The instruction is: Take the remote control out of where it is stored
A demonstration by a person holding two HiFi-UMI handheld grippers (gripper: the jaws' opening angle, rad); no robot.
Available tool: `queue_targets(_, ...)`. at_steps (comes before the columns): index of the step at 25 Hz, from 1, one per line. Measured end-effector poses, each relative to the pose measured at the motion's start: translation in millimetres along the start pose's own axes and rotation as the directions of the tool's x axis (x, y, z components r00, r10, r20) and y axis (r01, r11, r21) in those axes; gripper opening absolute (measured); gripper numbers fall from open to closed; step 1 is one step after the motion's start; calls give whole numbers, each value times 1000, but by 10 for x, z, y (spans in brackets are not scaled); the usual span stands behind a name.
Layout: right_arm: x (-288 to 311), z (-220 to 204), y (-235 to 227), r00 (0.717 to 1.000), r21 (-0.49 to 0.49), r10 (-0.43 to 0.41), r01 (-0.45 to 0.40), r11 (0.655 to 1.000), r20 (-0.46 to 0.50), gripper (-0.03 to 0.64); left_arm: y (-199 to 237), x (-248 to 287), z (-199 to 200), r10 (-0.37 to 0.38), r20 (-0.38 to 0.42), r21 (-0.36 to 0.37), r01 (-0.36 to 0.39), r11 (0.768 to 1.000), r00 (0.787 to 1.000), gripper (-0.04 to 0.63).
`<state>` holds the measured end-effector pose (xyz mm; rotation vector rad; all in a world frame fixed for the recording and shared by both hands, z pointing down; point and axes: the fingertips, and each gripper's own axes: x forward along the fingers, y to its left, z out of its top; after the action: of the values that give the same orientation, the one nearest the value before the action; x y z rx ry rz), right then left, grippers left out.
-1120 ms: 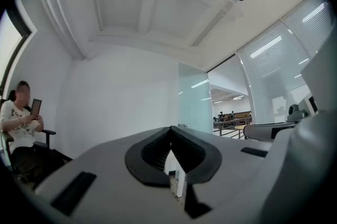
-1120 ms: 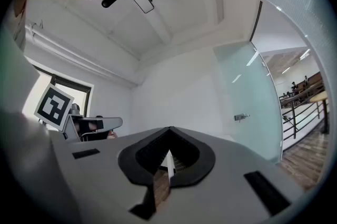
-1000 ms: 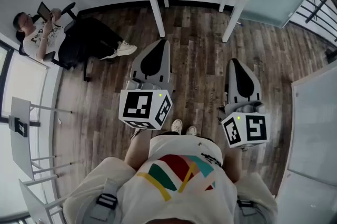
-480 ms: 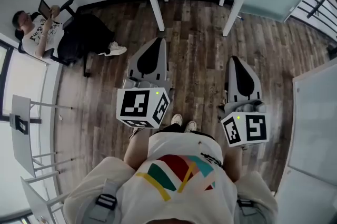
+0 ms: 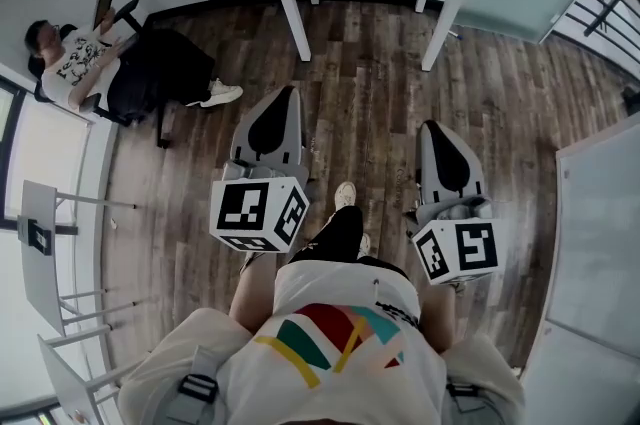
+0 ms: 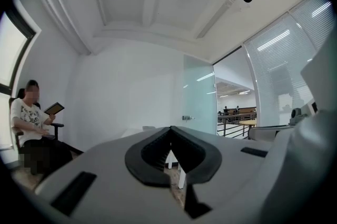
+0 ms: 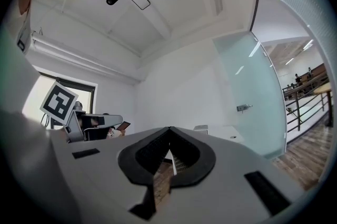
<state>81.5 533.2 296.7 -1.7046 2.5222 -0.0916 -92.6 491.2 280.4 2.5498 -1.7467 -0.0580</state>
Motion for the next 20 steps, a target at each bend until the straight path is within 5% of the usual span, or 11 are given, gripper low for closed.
queue_targets(10, 485, -110, -435, 999, 2, -28, 28, 1000, -47, 0, 30, 750, -5, -43, 46, -26, 44, 999, 998, 6)
queue_targets(20, 1618, 93, -761, 999, 2, 24, -24, 1000, -31, 0, 465, 1749, 179, -23, 72, -35, 25, 999, 997, 6)
